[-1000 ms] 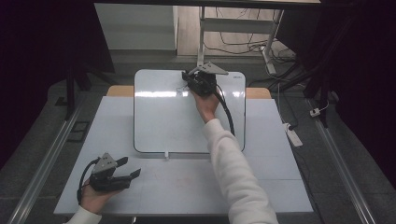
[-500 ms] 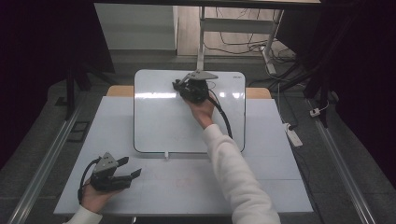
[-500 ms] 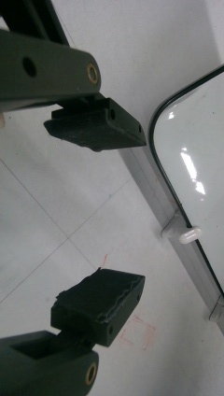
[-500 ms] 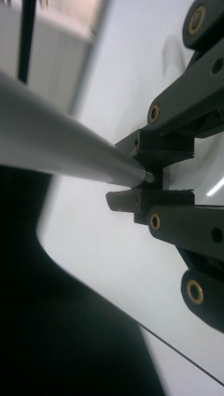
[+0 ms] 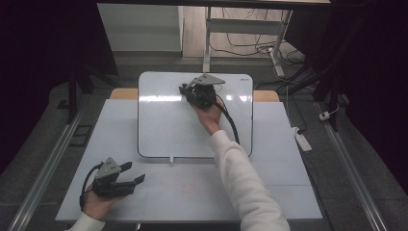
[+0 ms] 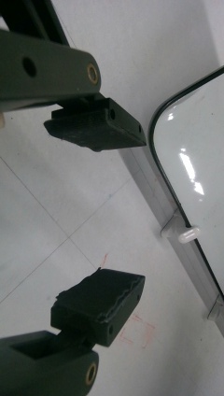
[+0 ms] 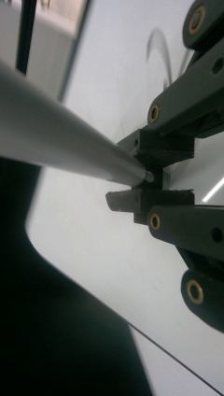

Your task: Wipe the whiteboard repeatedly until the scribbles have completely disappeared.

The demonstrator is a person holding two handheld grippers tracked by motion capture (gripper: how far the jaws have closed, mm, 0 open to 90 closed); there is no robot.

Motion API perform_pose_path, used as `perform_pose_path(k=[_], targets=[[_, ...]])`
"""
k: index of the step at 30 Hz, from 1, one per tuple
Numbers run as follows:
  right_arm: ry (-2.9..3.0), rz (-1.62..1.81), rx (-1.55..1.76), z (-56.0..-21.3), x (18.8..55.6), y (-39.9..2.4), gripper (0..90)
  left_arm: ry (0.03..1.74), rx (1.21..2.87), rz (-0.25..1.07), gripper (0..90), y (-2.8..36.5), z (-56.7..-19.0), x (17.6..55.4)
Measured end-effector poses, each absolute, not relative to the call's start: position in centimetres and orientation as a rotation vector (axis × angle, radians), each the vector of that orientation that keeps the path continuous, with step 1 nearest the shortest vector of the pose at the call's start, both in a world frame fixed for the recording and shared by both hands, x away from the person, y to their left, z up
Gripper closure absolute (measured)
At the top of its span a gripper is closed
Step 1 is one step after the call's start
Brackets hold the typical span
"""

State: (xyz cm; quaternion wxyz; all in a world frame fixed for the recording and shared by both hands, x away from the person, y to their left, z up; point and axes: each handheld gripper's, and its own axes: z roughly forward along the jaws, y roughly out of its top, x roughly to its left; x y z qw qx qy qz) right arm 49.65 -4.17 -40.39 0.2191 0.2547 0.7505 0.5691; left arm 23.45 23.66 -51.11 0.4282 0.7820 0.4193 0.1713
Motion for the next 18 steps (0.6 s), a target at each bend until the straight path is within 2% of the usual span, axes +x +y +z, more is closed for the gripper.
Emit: perform_pose_path(k=[3,7,12,18], targets=[[2.032,1.58,0.734,-40.2,49.7,-4.5,77.9,1.047,1.953,0.428,30.1,23.7,-51.1,23.5],[2.12,1.515,0.613,-40.9,48.7,-3.3,77.9,1.047,1.957,0.427,30.1,23.7,-51.2,23.6],[2.033,1.588,0.744,-40.4,49.6,-4.9,77.9,1.049,1.948,0.429,30.1,23.8,-51.1,23.5],[2.085,1.551,0.681,-40.9,49.0,-4.9,77.9,1.05,1.947,0.43,30.1,23.8,-51.2,23.5]])
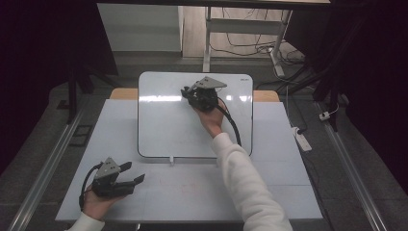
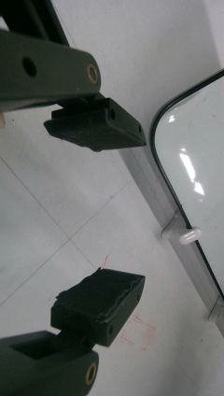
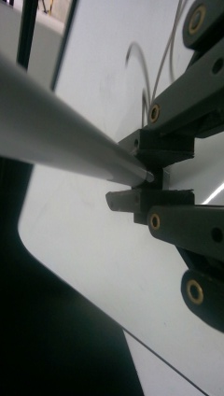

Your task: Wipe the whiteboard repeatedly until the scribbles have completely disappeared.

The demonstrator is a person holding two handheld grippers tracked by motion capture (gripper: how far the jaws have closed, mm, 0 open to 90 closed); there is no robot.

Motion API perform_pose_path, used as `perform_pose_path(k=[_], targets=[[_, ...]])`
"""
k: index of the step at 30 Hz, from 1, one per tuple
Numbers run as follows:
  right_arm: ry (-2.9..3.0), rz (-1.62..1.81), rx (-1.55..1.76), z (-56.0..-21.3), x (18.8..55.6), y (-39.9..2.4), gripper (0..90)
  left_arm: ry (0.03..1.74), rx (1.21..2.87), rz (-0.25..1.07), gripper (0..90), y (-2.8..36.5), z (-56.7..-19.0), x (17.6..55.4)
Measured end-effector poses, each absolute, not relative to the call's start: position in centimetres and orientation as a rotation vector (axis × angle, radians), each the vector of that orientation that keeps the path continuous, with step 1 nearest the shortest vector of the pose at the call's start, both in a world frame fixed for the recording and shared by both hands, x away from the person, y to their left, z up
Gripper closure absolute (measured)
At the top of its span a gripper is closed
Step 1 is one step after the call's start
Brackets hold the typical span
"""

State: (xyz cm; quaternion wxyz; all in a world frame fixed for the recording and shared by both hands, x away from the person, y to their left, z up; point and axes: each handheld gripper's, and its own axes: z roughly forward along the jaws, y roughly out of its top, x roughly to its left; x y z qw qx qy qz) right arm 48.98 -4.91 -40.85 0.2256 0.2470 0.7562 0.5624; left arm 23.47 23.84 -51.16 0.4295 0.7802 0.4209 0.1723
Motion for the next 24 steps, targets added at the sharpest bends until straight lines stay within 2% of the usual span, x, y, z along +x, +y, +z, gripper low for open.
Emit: perform_pose_path(k=[3,10,14,20,24], targets=[[1.987,1.589,0.79,-40.2,49.7,-6.6,77.9,1.05,1.947,0.431,30.1,23.8,-51.1,23.5],[2.091,1.549,0.669,-41.2,48.6,-5.3,77.9,1.049,1.956,0.426,30.2,23.8,-51.3,23.6],[1.945,1.594,0.813,-40.0,49.8,-7.0,77.9,1.05,1.954,0.427,30.1,23.8,-51.3,23.6],[2.055,1.545,0.662,-40.7,49.1,-4.7,77.9,1.055,1.955,0.424,30.2,23.9,-51.3,23.7],[1.898,1.598,0.823,-39.7,50.4,-6.8,77.9,1.054,1.951,0.429,30.1,23.9,-51.3,23.5]])
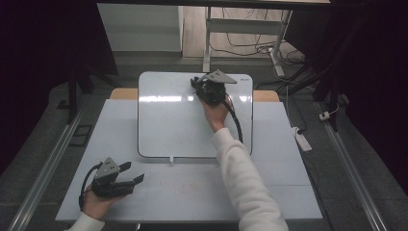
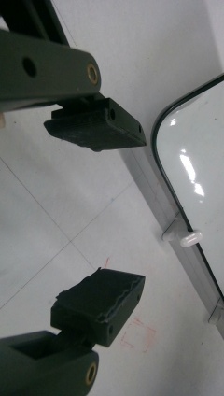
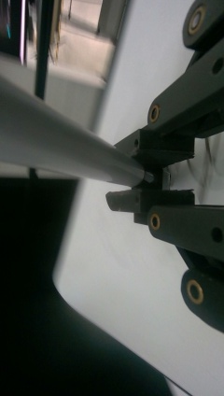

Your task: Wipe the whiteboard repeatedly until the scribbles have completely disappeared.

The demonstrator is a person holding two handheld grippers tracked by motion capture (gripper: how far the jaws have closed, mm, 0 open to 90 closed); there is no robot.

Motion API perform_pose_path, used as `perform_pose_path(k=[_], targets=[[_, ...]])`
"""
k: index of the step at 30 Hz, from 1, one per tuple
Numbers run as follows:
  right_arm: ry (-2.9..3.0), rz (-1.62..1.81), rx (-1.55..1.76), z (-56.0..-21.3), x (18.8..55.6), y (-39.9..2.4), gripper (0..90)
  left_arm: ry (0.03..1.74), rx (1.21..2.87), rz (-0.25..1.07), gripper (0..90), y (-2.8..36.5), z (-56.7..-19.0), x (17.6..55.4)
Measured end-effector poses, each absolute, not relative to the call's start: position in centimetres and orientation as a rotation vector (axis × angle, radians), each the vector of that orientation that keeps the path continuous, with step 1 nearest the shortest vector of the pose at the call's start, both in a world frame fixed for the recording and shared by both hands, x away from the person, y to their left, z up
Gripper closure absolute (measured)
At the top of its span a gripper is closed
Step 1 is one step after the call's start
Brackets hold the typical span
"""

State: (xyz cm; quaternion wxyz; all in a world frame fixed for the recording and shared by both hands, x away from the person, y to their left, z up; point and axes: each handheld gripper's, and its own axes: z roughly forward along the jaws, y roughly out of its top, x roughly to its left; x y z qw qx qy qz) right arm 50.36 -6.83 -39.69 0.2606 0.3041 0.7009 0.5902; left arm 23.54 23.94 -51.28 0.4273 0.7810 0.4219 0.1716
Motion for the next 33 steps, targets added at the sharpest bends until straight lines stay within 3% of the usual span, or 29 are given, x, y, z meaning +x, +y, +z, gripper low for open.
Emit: perform_pose_path(k=[6,14,21,25,30,33], targets=[[2.036,1.551,0.68,-40.5,49.4,-5.3,77.9,1.054,1.954,0.424,30.1,23.9,-51.3,23.7],[1.842,1.562,0.895,-38.4,51.2,-8.2,77.9,1.051,1.954,0.426,30.1,23.9,-51.3,23.7],[1.98,1.51,0.738,-39.0,50.6,-6.6,77.9,1.055,1.951,0.423,30.1,24.0,-51.4,23.7],[1.894,1.579,0.86,-38.8,51.2,-7.8,77.9,1.053,1.953,0.426,30.1,23.9,-51.3,23.6],[2.033,1.515,0.691,-39.9,49.7,-5.8,77.9,1.054,1.955,0.422,30.1,24.0,-51.4,23.7],[1.961,1.522,0.769,-39.4,50.2,-7.0,77.9,1.053,1.952,0.429,30.2,24.0,-51.3,23.5]])
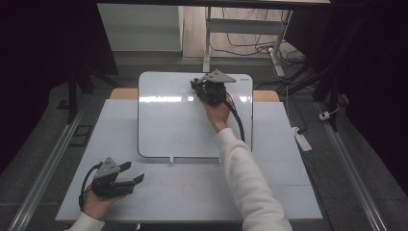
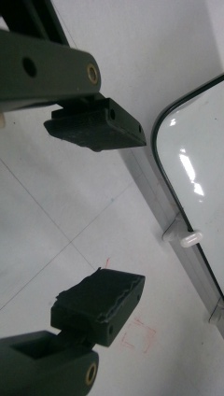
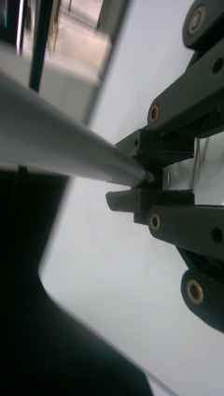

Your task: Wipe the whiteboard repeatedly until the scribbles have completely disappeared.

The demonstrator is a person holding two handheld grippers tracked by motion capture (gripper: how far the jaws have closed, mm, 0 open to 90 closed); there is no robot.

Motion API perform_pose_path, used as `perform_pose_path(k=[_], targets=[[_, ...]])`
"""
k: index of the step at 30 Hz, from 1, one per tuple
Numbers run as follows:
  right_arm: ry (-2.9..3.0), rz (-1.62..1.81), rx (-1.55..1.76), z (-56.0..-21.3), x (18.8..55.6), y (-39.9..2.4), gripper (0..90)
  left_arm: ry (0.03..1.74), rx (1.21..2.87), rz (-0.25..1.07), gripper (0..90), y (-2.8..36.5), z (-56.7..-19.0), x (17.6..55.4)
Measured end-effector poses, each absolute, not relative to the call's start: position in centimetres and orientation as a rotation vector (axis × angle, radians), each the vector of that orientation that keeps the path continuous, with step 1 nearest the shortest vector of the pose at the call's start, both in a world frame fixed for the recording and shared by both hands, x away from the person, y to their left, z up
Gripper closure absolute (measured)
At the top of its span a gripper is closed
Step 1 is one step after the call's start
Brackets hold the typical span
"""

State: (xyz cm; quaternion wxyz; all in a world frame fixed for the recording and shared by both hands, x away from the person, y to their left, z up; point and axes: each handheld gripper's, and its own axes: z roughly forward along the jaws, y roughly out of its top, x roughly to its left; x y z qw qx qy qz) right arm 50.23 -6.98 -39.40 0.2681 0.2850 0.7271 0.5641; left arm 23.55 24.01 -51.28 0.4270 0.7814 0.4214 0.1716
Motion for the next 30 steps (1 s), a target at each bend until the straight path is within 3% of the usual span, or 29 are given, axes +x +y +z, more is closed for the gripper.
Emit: perform_pose_path(k=[3,10,16,22,30], targets=[[1.89,1.551,0.848,-38.9,50.7,-8.3,77.9,1.055,1.95,0.429,30.2,24.0,-51.3,23.6],[2.043,1.496,0.668,-40.2,49.2,-6.5,77.9,1.052,1.958,0.428,30.1,23.9,-51.3,23.6],[1.86,1.571,0.894,-39.2,50.5,-10.1,77.9,1.053,1.954,0.432,30.1,23.9,-51.3,23.6],[1.986,1.508,0.723,-40.1,49.3,-7.5,77.9,1.05,1.961,0.43,30.2,23.8,-51.4,23.7],[1.939,1.571,0.78,-39.0,50.8,-7.3,77.9,1.057,1.959,0.424,30.2,24.0,-51.4,23.8]])
